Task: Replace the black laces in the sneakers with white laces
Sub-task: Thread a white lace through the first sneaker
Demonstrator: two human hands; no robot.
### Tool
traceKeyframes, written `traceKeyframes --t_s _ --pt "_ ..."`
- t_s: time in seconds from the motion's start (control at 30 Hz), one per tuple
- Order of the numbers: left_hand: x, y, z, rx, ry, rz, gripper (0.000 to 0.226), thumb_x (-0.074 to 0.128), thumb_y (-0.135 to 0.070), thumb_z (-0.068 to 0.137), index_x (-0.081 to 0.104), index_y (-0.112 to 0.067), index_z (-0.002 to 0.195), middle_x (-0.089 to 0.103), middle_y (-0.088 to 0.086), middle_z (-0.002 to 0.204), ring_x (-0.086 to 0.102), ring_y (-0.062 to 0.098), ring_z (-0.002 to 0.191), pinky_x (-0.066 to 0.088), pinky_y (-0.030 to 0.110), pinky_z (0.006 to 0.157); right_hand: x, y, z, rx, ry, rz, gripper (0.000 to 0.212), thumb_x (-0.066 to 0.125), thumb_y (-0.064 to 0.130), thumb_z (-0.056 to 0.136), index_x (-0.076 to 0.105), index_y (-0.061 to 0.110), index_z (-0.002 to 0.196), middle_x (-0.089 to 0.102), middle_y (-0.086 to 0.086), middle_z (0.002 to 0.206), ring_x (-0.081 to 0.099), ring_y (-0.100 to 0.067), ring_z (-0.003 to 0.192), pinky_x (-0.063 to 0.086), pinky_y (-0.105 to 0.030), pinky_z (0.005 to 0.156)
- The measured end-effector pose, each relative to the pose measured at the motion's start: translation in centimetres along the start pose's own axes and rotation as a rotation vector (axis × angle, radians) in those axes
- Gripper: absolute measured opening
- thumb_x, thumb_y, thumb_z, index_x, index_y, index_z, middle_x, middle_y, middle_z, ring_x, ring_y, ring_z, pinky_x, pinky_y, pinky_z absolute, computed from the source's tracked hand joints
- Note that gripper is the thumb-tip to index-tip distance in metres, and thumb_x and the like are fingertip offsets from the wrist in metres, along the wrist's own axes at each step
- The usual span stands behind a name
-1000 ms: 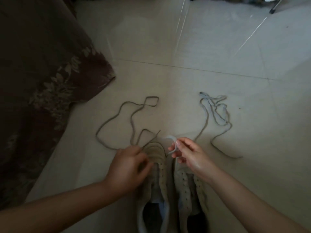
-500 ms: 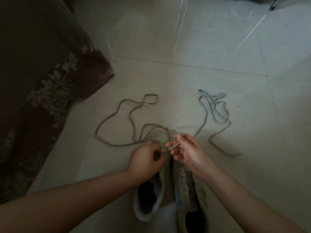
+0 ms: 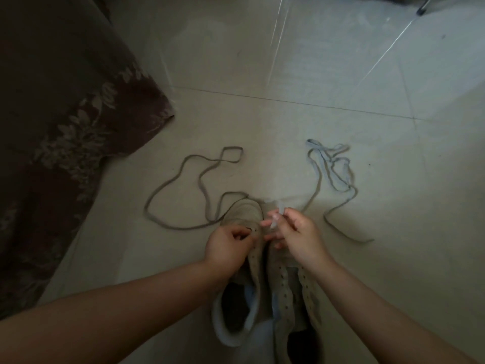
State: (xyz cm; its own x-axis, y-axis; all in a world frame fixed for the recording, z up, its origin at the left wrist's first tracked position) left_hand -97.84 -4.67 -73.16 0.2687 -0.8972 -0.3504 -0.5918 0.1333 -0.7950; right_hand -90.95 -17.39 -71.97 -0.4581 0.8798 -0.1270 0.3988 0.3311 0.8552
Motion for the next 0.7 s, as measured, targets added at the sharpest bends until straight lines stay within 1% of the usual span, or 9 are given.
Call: traceKeyframes --t_s 0.07,0.13,0.23,0.3,0.4,0.47,0.53,0.6,0.7 --pt "0.0 0.0 0.0 -0.021 -0.023 -0.073 0.017 0.069 -0.007 0.082 0.072 -0.001 0.098 0.065 -0.001 0.083 0.055 0.001 0.074 0.037 0.000 0.059 -0.4 0.4 0.3 -0.049 -0.028 -0.029 0.018 0.045 0.016 0.098 0.060 0.020 0.090 0.072 0.002 0.077 0.066 -0.010 0.062 0.046 -0.019 0.047" --pt "0.0 -0.2 0.0 0.015 -0.008 -0.060 0.018 0.068 -0.005 0.083 0.071 0.000 0.100 0.066 0.000 0.085 0.055 0.001 0.073 0.037 -0.002 0.060 -0.5 0.6 0.5 -0.068 -0.036 -0.031 0.016 0.048 0.013 0.097 0.061 0.018 0.089 0.071 0.000 0.077 0.067 -0.012 0.062 0.049 -0.020 0.049" --pt "0.3 -0.2 0.1 0.072 0.025 -0.001 0.010 0.069 -0.008 0.082 0.074 -0.006 0.091 0.064 -0.005 0.064 0.047 -0.009 0.050 0.039 0.011 0.058 -0.1 0.6 0.9 -0.011 -0.012 0.086 0.016 0.055 -0.001 0.091 0.061 0.012 0.085 0.066 -0.009 0.080 0.068 -0.011 0.064 0.055 -0.020 0.059" --pt "0.5 -0.3 0.2 0.063 0.035 -0.010 0.008 0.069 -0.008 0.082 0.074 -0.007 0.089 0.057 -0.010 0.059 0.046 -0.011 0.045 0.039 0.014 0.058 0.0 0.4 1.2 -0.005 -0.015 0.093 0.018 0.062 -0.006 0.084 0.062 0.012 0.085 0.066 -0.008 0.082 0.069 -0.013 0.073 0.056 -0.022 0.072" --pt "0.7 -0.5 0.6 0.045 0.045 -0.011 0.014 0.070 -0.010 0.082 0.074 -0.005 0.094 0.060 -0.006 0.067 0.048 -0.014 0.048 0.036 0.003 0.055 -0.3 0.3 1.4 -0.044 -0.063 0.007 0.021 0.070 -0.004 0.078 0.064 0.015 0.083 0.069 -0.004 0.082 0.068 -0.013 0.080 0.054 -0.026 0.080" --pt "0.8 -0.7 0.7 0.038 0.051 -0.017 0.015 0.070 -0.011 0.082 0.074 -0.005 0.095 0.062 -0.003 0.068 0.050 -0.008 0.054 0.037 0.005 0.057 -0.4 0.2 1.5 -0.051 -0.100 0.037 0.021 0.068 -0.005 0.079 0.064 0.016 0.080 0.069 -0.006 0.079 0.067 -0.017 0.080 0.054 -0.029 0.080" --pt "0.9 -1.0 0.9 0.039 0.051 -0.029 0.015 0.070 -0.010 0.082 0.073 -0.004 0.096 0.063 0.001 0.073 0.053 0.002 0.065 0.038 0.005 0.058 -0.5 0.2 1.6 -0.084 -0.136 -0.015 0.022 0.067 -0.004 0.081 0.065 0.018 0.077 0.069 -0.003 0.077 0.066 -0.011 0.076 0.053 -0.025 0.078" --pt "1.0 -1.2 1.1 0.051 0.046 -0.039 0.015 0.069 -0.010 0.083 0.073 -0.005 0.096 0.064 0.002 0.076 0.054 0.007 0.068 0.038 0.004 0.059 -0.6 0.4 1.8 -0.113 -0.148 -0.048 0.023 0.067 -0.004 0.081 0.064 0.018 0.075 0.069 0.000 0.075 0.064 -0.004 0.070 0.051 -0.020 0.074" --pt "0.9 -1.4 1.3 0.072 0.054 -0.052 0.011 0.068 -0.009 0.083 0.074 -0.006 0.092 0.064 0.004 0.074 0.054 0.010 0.068 0.043 0.017 0.065 -0.9 0.6 1.9 -0.138 -0.151 -0.070 0.025 0.067 -0.004 0.080 0.064 0.020 0.074 0.069 0.002 0.076 0.065 -0.001 0.071 0.050 -0.015 0.074"
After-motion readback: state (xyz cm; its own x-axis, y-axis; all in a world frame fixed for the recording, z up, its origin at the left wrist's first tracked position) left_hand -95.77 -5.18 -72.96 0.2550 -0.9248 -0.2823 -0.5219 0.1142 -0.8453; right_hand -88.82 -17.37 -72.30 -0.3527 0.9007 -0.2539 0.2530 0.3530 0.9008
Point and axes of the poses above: each hand's wrist, its own z-axis towards the middle knuckle, its own x-axis out of the palm, y = z × x, the point moved 2 cm from there along z, towards the middle knuckle
